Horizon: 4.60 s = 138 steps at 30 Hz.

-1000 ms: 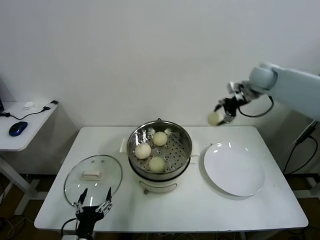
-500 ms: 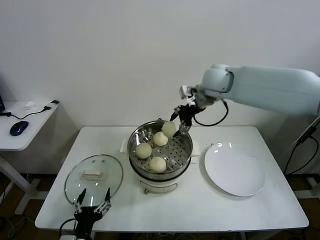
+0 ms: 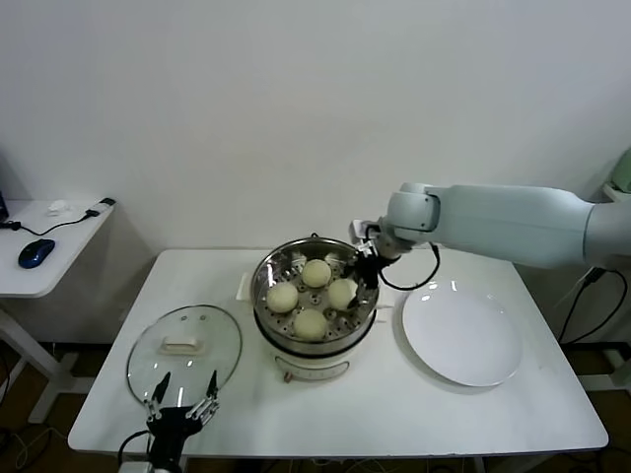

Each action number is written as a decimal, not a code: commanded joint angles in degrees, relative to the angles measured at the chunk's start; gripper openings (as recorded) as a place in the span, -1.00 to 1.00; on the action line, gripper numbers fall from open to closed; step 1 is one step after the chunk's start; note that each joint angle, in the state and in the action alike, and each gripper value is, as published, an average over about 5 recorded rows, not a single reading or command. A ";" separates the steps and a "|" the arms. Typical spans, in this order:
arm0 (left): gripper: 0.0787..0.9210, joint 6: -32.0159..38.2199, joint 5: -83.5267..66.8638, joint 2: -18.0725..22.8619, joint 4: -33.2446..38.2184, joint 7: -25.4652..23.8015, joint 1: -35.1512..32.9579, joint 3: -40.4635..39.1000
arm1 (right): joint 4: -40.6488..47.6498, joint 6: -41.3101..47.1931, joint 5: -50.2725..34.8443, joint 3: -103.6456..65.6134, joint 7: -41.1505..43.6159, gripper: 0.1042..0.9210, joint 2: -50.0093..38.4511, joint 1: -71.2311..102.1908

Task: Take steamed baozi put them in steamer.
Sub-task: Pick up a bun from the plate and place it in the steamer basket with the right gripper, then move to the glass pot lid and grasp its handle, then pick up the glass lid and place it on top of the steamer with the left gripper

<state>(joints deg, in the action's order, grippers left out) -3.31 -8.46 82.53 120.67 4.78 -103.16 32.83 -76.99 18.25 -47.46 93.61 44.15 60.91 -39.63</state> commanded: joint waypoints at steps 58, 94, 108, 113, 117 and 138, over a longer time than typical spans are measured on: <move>0.77 10.53 32.87 -3.25 -10.00 11.30 8.54 3.22 | -9.44 -34.42 28.32 -134.27 -37.79 0.76 6.40 121.41; 0.77 8.71 84.07 -10.88 -43.15 23.53 26.58 2.22 | -17.18 -28.81 33.57 -131.48 -40.33 0.76 14.27 125.56; 0.72 8.45 85.10 -11.67 -47.17 23.94 30.02 1.00 | -16.87 -29.29 35.03 -131.81 -40.32 0.76 15.26 125.72; 0.43 8.22 84.59 -11.37 -46.40 22.89 29.30 0.87 | -16.22 -29.56 35.72 -131.69 -40.14 0.76 15.44 125.42; 0.16 7.80 84.13 -10.95 -45.96 22.23 28.63 0.68 | -16.00 -29.68 35.89 -131.58 -40.07 0.76 15.57 125.33; -0.87 5.18 77.66 -8.11 -37.15 16.13 27.34 2.98 | -16.91 -30.09 36.25 -132.12 -40.38 0.76 16.09 125.46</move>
<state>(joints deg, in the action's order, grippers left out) 2.38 72.17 73.98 78.07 23.52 -74.99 35.07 -93.39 -11.86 -11.34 -38.35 4.02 77.01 85.78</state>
